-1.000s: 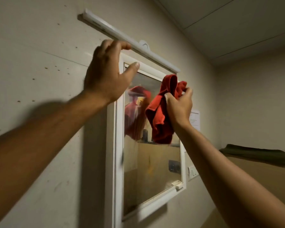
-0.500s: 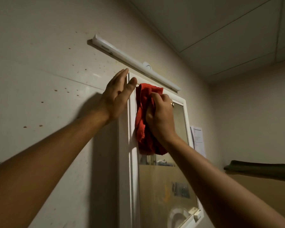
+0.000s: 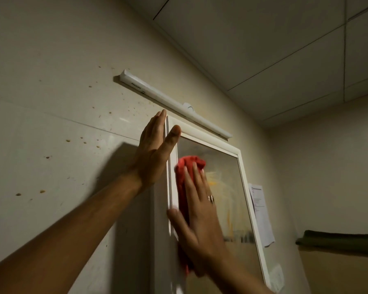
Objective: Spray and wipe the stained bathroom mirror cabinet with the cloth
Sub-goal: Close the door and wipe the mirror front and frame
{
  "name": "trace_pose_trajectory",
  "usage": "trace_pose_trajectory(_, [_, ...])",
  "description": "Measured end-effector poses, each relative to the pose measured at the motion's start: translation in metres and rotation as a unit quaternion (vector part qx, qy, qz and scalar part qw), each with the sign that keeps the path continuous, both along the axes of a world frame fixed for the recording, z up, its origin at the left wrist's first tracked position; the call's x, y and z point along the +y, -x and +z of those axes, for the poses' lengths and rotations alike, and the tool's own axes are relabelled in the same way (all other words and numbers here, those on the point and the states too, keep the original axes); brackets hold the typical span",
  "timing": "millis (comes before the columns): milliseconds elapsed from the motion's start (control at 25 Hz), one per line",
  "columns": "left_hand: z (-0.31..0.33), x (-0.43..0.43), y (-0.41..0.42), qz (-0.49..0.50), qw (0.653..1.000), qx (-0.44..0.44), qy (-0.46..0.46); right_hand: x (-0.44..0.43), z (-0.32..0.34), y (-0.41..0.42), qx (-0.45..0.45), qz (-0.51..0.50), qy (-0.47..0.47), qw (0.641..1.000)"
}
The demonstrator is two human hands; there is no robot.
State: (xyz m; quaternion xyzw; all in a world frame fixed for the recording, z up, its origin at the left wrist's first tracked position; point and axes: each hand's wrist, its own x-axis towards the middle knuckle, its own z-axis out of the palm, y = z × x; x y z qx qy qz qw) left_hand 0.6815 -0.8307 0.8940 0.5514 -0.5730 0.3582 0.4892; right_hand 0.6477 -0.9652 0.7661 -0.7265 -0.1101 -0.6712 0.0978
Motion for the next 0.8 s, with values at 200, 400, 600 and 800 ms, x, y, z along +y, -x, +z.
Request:
trace_pose_trajectory(200, [-0.001, 0.008, 0.010, -0.035, 0.999, 0.025, -0.017, -0.001, 0.066, 0.003, 0.018, -0.033, -0.016, 0.999])
trace_pose_trajectory(400, [0.003, 0.021, 0.011, -0.037, 0.998, 0.032, -0.041, -0.047, 0.070, -0.017, -0.019, -0.034, 0.016, 0.999])
trace_pose_trajectory(600, [0.007, 0.030, 0.023, -0.037, 0.994, 0.059, -0.081, -0.088, 0.090, 0.010, 0.073, 0.010, -0.243, 0.967])
trace_pose_trajectory(800, [0.001, 0.031, 0.047, -0.038, 0.997, 0.054, -0.050, -0.005, 0.067, -0.017, -0.019, 0.014, 0.023, 0.999])
